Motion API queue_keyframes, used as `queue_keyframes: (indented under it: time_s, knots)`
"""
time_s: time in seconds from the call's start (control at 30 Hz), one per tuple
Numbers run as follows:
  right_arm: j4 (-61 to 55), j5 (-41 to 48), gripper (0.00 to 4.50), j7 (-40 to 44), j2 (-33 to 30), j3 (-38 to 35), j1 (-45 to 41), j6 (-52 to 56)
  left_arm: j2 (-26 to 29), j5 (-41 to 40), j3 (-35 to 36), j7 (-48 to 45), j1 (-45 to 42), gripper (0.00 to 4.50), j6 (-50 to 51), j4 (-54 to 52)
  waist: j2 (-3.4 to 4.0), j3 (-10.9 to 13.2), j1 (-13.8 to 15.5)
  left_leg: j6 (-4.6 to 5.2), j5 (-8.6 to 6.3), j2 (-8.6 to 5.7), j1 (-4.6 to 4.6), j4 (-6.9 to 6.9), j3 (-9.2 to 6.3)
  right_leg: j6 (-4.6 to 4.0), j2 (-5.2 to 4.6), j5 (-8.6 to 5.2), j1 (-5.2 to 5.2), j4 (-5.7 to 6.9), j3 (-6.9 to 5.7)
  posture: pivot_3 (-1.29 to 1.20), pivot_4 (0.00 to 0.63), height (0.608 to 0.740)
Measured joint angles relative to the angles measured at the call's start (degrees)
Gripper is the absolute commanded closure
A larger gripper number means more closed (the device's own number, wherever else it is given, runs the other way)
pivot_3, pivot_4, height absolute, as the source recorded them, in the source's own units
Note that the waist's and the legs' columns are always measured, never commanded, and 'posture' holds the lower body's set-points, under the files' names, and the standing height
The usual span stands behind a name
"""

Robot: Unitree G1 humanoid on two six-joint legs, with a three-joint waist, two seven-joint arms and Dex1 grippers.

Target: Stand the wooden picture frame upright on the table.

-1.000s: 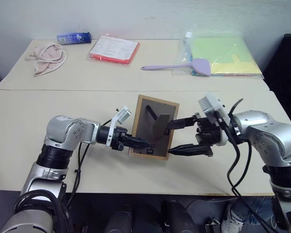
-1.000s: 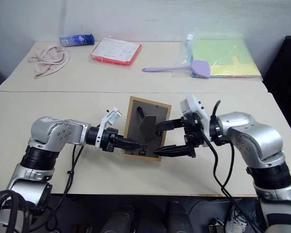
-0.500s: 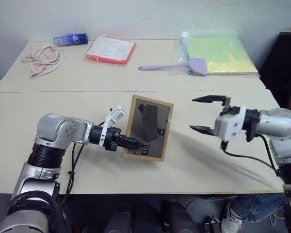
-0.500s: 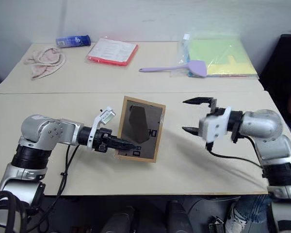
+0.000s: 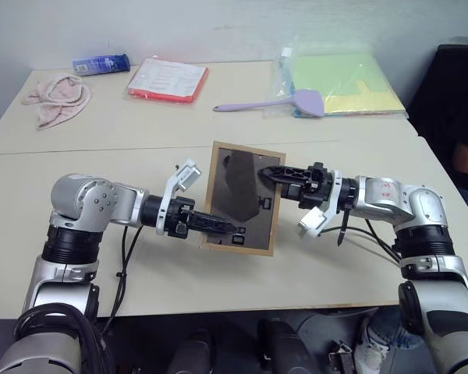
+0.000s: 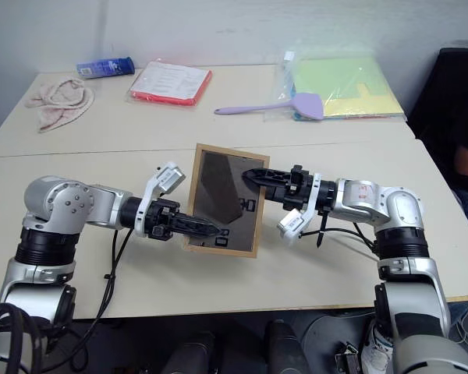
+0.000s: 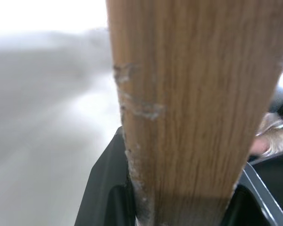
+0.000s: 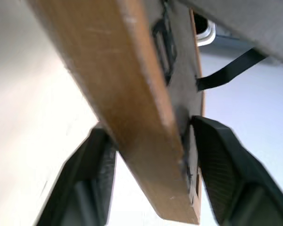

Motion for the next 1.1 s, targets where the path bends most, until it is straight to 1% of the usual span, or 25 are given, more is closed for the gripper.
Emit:
queue_keyframes:
  time_s: [0.07, 0.13, 0.17, 0.2, 0.23, 0.33, 0.37, 0.4, 0.43, 0.47, 0.5, 0.53, 0.6, 0.63, 0.67, 0.7, 0.73, 0.8, 0.83, 0.9, 0.93, 1.0, 1.1]
  knots:
    - [-0.37, -1.62, 2.85, -5.46, -1.56, 2.58, -0.21, 1.38, -0.05, -0.53, 0.18, -0.06, -0.01, 3.22, 0.17, 0.54, 0.0, 0.0, -0.02, -0.01, 0.0, 0.0, 0.01, -0.01, 0.01, 0.0, 0.02, 0.0, 0.0, 0.01, 0.03, 0.0, 0.15, 0.74]
    - [-0.62, -2.38, 2.95, -8.84, -2.6, 4.87, -0.21, 3.02, -0.06, -0.76, 0.16, -0.24, 0.08, 2.49, -0.29, 0.97, 0.0, 0.0, -0.12, -0.01, 0.0, 0.0, 0.01, -0.02, 0.02, 0.0, 0.03, 0.0, 0.0, 0.01, 0.04, 0.0, 0.15, 0.74]
    - [-0.7, -2.58, 3.02, -9.66, -3.15, 5.93, -0.23, 3.78, 0.08, -0.58, -0.03, -0.02, 0.16, 2.25, -0.99, 0.78, 0.0, 0.0, -0.15, -0.01, 0.0, 0.0, 0.02, -0.02, 0.03, 0.0, 0.03, 0.0, 0.0, 0.03, 0.05, 0.0, 0.15, 0.74]
    - [-0.84, -2.92, 3.18, -10.04, -4.15, 7.74, -0.24, 4.61, 0.4, -0.37, 0.04, 0.43, 0.33, 1.87, -2.02, 0.48, 0.0, 0.0, -0.18, -0.01, 0.0, 0.01, 0.02, -0.03, 0.03, 0.0, 0.04, 0.0, 0.0, 0.02, 0.05, 0.0, 0.15, 0.74]
    - [-0.83, -2.99, 3.24, -10.23, -4.56, 8.78, -0.31, 4.96, 1.05, -0.1, 0.18, 0.92, 0.6, 1.59, -2.71, 0.07, 0.0, 0.0, -0.26, -0.01, 0.0, 0.01, 0.02, -0.03, 0.03, 0.0, 0.04, 0.0, 0.0, 0.02, 0.06, 0.0, 0.15, 0.74]
    - [-0.84, -1.97, 3.25, -10.95, -5.04, 10.86, -0.52, 5.66, 3.38, 0.51, 1.38, 1.68, 2.08, 0.69, -4.79, -1.1, 0.0, 0.0, -0.86, -0.01, 0.0, 0.02, 0.02, -0.07, 0.03, 0.0, 0.04, 0.0, -0.02, 0.02, 0.09, 0.0, 0.15, 0.74]
    - [-0.79, -1.24, 3.25, -10.94, -5.21, 11.89, -1.15, 5.54, 5.08, 0.3, 3.0, 1.56, 3.57, 0.38, -5.41, -1.81, 0.0, 0.0, -1.12, -0.02, 0.0, 0.04, 0.02, -0.09, 0.03, -0.01, 0.01, 0.0, -0.03, 0.02, 0.11, 0.0, 0.15, 0.74]
    - [-0.77, -0.04, 3.25, -10.82, -6.06, 12.48, -1.78, 5.11, 7.61, -0.16, 6.37, 1.48, 5.15, 0.06, -5.67, -2.02, -0.01, 0.01, -1.43, -0.04, -0.01, 0.07, 0.02, -0.12, 0.02, -0.02, 0.0, -0.01, -0.12, 0.02, 0.26, 0.0, 0.15, 0.74]
    - [-0.32, 1.43, 3.25, -10.44, -6.46, 12.83, -2.45, 4.53, 10.07, -0.62, 9.69, 1.16, 6.91, 0.0, -6.38, -2.88, -0.02, 0.01, -1.71, -0.06, -0.02, 0.1, 0.02, -0.14, -0.01, -0.04, 0.0, -0.02, -0.18, 0.03, 0.36, 0.0, 0.15, 0.74]
    - [0.92, 4.55, 3.25, -9.3, -6.89, 13.51, -3.5, 3.78, 14.15, -0.96, 14.47, -0.05, 10.31, 0.0, -8.01, -4.93, -0.06, 0.04, -2.53, -0.11, -0.04, 0.15, 0.04, -0.24, -0.02, -0.08, 0.0, -0.04, -0.24, 0.02, 0.49, 0.0, 0.15, 0.74]
    - [3.05, 9.09, 3.25, -7.51, -8.05, 14.22, -4.38, 2.84, 18.06, -0.93, 19.37, -1.4, 13.8, 0.0, -10.22, -7.19, -0.07, 0.04, -3.02, -0.12, -0.05, 0.15, 0.1, -0.38, -0.02, -0.13, -0.05, -0.06, -0.24, 0.0, 0.63, 0.0, 0.15, 0.74]
    - [5.33, 14.83, 3.25, -4.19, -8.58, 15.63, -4.98, 2.89, 19.84, -0.96, 22.89, -2.38, 16.55, 0.0, -12.17, -9.95, -0.07, 0.04, -3.13, -0.12, -0.05, 0.17, 0.14, -0.44, -0.01, -0.13, -0.06, -0.07, -0.19, -0.11, 0.71, 0.0, 0.15, 0.74]
    - [9.42, 34.64, 3.25, 8.78, -8.69, 20.41, -4.51, 6.47, 20.82, -1.69, 29.71, -4.31, 22.59, 0.0, -16.53, -17.64, -0.11, 0.06, -3.44, -0.11, -0.05, 0.23, 0.69, -0.85, 0.02, -0.14, -0.15, -0.07, 0.39, -0.51, 0.95, 0.0, 0.15, 0.74]
    - [6.69, 49.06, 3.25, 20.44, -7.77, 22.46, -2.13, 13.78, 20.49, -1.9, 32.18, -4.57, 25.8, 0.0, -18.93, -22.01, -0.13, 0.05, -3.4, -0.07, -0.05, 0.29, 0.87, -0.9, -0.01, -0.13, -0.17, -0.07, 0.65, -0.64, 0.97, 0.0, 0.15, 0.74]
    - [4.23, 59.92, 3.25, 28.3, -6.54, 23.2, 0.43, 20.71, 19.83, -2.03, 33.01, -4.53, 27.71, 0.0, -20.43, -24.8, -0.13, 0.05, -3.24, 0.01, -0.12, 0.39, 1.02, -0.8, -0.05, -0.13, -0.14, -0.07, 0.95, -0.66, 0.92, 0.0, 0.15, 0.74]
    - [-1.35, 73.74, 3.25, 38.6, -5.64, 23.38, 3.7, 32.99, 18.49, -1.86, 33.86, -3.59, 29.71, 0.0, -22.54, -27.95, -0.13, 0.05, -2.85, 0.04, -0.14, 0.42, 1.05, -0.77, -0.09, -0.13, -0.13, -0.06, 1.06, -0.71, 0.89, 0.0, 0.15, 0.74]
    - [-7.58, 89.75, 3.25, 48.64, -5.14, 23.22, 7.14, 49.55, 15.97, -1.04, 34.19, -1.79, 32.08, 0.0, -25.59, -31.63, -0.12, 0.04, -2.42, 0.12, -0.21, 0.43, 1.02, -0.7, -0.16, -0.1, -0.15, -0.05, 1.09, -0.69, 0.87, 0.0, 0.15, 0.74]
    - [-13.35, 105.28, 3.25, 57.86, -5.13, 22.56, 9.48, 69.81, 12.69, 0.81, 33.24, 0.93, 34.32, 0.0, -30.32, -34.66, -0.12, 0.06, -0.98, 0.1, -0.39, 0.44, 0.89, -0.26, -0.28, -0.08, -0.11, -0.03, 1.1, -0.65, 0.74, 0.0, 0.15, 0.74]
    - [-14.51, 108.23, 3.25, 59.44, -5.1, 22.4, 9.65, 74.07, 12.04, 1.44, 32.81, 1.62, 34.39, 0.0, -31.53, -34.93, -0.11, 0.06, -0.7, 0.1, -0.43, 0.44, 0.89, -0.19, -0.29, -0.08, -0.11, -0.03, 1.1, -0.69, 0.73, 0.0, 0.15, 0.74]
    - [-17.5, 116.05, 3.25, 63.19, -3.5, 19.83, 9.64, 87.86, 10.41, 3.68, 31.29, 4.49, 34.3, 0.0, -36.16, -35.31, -0.1, 0.05, 0.33, 0.07, -0.51, 0.43, 0.93, -0.09, -0.29, -0.09, -0.07, -0.03, 1.11, -0.76, 0.74, 0.0, 0.15, 0.74]
    - [-17.9, 117.46, 3.25, 64.0, -2.75, 18.86, 9.6, 91.5, 10.13, 4.12, 30.78, 5.34, 34.28, 0.0, -37.23, -35.28, -0.11, 0.05, 0.49, 0.06, -0.53, 0.43, 0.93, -0.08, -0.29, -0.09, -0.05, -0.03, 1.1, -0.75, 0.75, 0.0, 0.15, 0.74]
    - [-17.47, 117.86, 3.25, 65.07, -0.81, 17.73, 9.56, 96.91, 10.18, 4.28, 29.84, 6.5, 34.28, 0.0, -38.8, -35.21, -0.11, 0.05, 0.96, 0.08, -0.57, 0.41, 0.91, -0.04, -0.28, -0.09, -0.06, -0.03, 1.09, -0.76, 0.75, 0.0, 0.15, 0.74]
    - [-14.85, 114.18, 3.25, 66.07, 2.27, 17.44, 9.97, 99.04, 10.7, 4.02, 28.79, 6.95, 33.96, 0.0, -39.88, -34.67, -0.11, 0.05, 1.37, 0.08, -0.58, 0.38, 0.89, -0.04, -0.25, -0.08, -0.06, -0.03, 1.05, -0.76, 0.76, 0.0, 0.15, 0.74]
